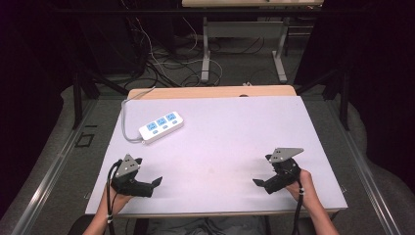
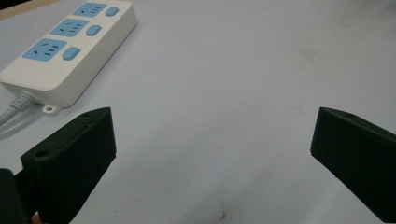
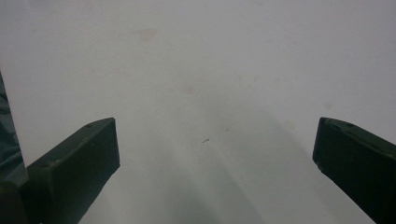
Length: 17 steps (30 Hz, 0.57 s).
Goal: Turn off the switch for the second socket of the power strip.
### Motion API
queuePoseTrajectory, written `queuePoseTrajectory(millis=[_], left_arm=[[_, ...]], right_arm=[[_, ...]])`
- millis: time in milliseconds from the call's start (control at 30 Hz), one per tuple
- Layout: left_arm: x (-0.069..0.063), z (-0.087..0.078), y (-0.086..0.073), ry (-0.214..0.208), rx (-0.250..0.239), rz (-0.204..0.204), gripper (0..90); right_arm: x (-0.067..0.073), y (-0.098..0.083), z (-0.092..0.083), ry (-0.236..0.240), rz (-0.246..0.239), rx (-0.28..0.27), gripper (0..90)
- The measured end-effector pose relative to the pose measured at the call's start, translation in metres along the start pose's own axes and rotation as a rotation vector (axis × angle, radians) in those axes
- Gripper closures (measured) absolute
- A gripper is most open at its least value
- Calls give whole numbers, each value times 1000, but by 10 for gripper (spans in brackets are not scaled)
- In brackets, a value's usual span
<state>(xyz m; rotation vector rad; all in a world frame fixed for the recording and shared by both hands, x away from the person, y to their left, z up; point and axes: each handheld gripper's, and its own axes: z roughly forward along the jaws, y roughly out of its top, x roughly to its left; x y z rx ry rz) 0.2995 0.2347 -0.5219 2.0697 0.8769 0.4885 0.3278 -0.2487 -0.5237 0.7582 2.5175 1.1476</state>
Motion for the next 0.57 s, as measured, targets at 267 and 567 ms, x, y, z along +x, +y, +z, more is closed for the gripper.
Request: queuePoseTrajectory(millis=[267, 567], left_arm=[[-2, 4, 0, -2, 19, 25, 0], [-1, 6, 1, -10, 23, 31, 0]], right_arm=[[2, 1, 0, 4, 4, 3, 0], [3, 1, 1, 6, -1, 2, 0]])
